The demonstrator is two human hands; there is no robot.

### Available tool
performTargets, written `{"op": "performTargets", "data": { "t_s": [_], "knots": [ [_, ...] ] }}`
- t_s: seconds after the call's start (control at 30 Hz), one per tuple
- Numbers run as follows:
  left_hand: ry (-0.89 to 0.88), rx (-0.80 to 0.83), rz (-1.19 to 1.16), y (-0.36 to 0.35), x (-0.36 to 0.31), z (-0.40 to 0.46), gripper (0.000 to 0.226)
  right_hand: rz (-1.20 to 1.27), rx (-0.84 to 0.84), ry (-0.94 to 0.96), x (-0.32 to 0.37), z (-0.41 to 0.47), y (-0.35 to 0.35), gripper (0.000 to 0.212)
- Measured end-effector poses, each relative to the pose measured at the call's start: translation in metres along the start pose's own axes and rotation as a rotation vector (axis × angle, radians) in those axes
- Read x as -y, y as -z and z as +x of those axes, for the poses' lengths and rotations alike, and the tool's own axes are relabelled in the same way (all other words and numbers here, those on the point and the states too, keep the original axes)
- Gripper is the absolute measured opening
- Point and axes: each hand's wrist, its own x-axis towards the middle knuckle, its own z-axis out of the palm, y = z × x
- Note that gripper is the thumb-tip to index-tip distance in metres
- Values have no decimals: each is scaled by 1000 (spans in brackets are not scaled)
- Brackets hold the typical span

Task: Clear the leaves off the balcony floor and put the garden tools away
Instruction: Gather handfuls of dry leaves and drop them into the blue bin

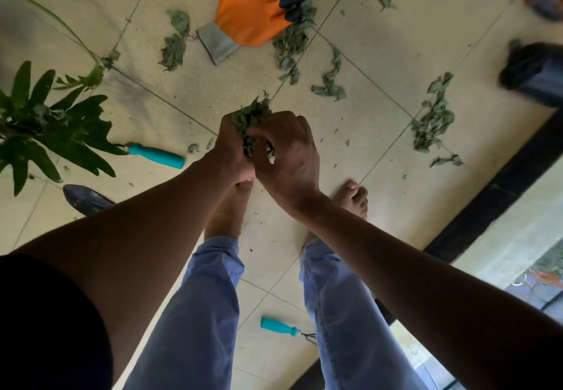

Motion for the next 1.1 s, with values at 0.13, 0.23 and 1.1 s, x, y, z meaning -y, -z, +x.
{"op": "performTargets", "data": {
  "t_s": [0.13, 0.23, 1.1],
  "knots": [
    [5, 15, -40, -13, -1, 13, 48, -9, -34, -60, -37, 19, 13, 30],
    [38, -2, -96, -15, -3, 26, 36, -201, 44, -99, -81, 49, 14, 41],
    [75, -82, -142, -12, 6, 42, 35, 110, 149, -279, -114, 92, 5, 28]
  ]
}}
